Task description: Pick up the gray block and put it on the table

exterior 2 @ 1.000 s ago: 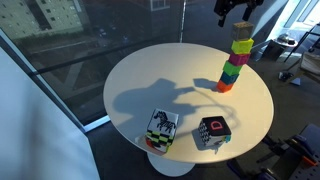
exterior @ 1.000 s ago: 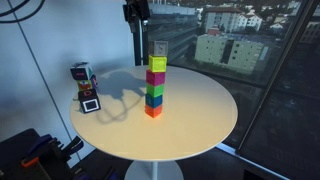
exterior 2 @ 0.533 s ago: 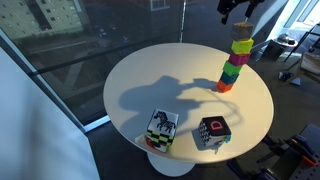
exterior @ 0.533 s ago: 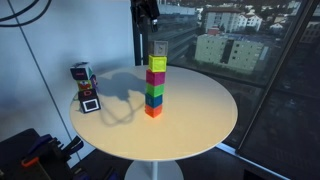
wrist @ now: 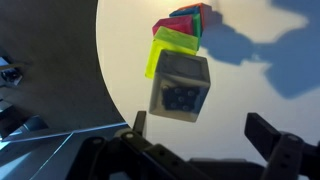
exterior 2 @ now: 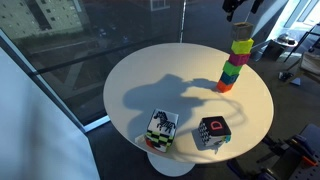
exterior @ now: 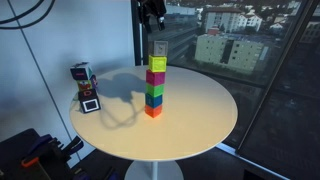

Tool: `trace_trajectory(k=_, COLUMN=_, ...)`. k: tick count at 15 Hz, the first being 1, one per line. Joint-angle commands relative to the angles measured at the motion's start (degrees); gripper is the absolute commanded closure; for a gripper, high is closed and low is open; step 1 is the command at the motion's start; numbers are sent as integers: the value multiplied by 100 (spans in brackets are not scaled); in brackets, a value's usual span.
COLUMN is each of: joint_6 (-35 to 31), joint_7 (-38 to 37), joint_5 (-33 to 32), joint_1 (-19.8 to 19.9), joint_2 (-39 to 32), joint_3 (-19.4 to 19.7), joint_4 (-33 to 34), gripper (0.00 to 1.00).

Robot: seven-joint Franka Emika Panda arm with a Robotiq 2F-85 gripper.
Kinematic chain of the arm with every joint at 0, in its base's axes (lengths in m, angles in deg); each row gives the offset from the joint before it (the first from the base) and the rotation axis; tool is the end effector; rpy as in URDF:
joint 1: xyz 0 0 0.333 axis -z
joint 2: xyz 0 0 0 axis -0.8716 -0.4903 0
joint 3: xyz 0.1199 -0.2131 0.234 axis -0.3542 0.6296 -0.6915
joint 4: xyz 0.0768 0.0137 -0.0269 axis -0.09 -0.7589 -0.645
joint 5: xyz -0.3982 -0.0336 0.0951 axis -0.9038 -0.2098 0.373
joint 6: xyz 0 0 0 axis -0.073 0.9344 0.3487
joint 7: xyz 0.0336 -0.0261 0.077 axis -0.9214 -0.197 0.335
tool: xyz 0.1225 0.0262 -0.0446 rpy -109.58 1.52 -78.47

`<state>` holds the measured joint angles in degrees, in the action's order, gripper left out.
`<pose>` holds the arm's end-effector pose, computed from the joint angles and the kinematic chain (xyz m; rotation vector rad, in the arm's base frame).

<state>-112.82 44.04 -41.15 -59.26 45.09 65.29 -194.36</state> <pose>0.5960 -0.0630 0.4938 2.7962 -0.5412 0.2277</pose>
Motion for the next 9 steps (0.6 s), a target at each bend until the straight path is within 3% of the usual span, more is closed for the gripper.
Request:
trace_trajectory(k=1, joint_6=-126, joint_7=-192, joint_5=-182, joint_1=11, joint_2=65, joint_3=15, joint_4=-128, gripper=0)
trace_trajectory(k=9, joint_6=-107, joint_7=-142, joint_5=-59, joint_1=2, joint_2=-2, joint_3=3, joint_4=-152, gripper=0)
